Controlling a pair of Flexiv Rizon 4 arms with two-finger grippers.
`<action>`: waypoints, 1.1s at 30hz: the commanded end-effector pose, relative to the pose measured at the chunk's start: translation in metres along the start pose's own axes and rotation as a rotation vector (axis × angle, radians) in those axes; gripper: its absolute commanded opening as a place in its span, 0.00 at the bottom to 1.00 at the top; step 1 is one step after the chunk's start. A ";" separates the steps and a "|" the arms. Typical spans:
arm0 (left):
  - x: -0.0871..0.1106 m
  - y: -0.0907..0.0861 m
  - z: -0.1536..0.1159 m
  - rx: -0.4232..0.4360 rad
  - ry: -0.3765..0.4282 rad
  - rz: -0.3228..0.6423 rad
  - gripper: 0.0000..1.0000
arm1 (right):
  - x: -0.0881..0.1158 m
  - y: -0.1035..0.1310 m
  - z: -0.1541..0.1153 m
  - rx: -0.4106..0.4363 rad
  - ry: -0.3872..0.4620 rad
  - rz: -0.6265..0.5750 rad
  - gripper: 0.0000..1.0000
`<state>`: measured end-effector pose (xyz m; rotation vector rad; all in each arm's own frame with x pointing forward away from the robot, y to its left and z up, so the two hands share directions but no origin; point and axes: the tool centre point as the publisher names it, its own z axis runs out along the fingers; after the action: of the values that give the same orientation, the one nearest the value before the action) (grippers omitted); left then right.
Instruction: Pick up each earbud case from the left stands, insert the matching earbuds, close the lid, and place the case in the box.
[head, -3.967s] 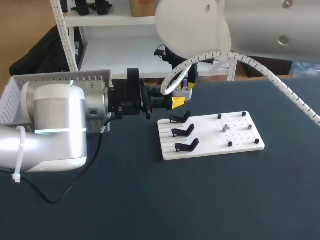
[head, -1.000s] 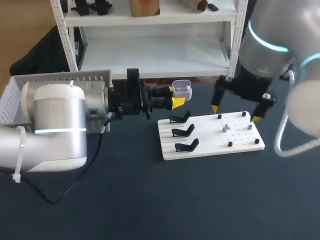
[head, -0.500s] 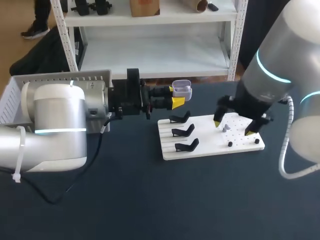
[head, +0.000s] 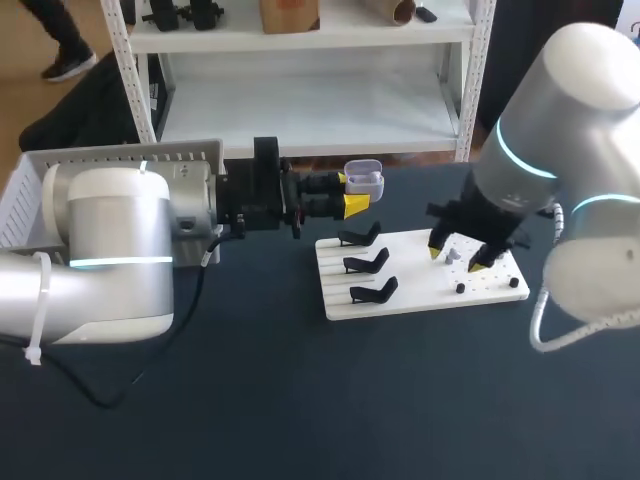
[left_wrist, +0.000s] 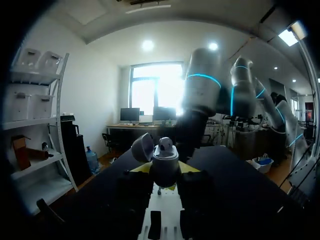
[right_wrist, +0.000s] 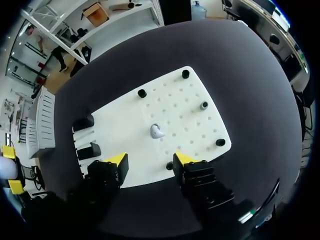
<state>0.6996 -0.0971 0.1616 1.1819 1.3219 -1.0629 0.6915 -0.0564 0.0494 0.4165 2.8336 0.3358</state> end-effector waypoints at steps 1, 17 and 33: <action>0.001 -0.001 0.000 -0.003 -0.003 0.001 0.00 | -0.009 0.002 0.009 0.001 0.015 0.001 0.56; 0.001 -0.001 0.000 -0.003 -0.003 0.001 0.00 | -0.022 -0.005 0.023 0.017 0.039 0.018 0.44; 0.001 -0.001 0.000 -0.003 -0.003 0.001 0.00 | -0.019 -0.004 0.027 0.024 0.046 0.067 0.32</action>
<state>0.6996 -0.0971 0.1616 1.1819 1.3219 -1.0629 0.7166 -0.0618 0.0266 0.5140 2.8789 0.3319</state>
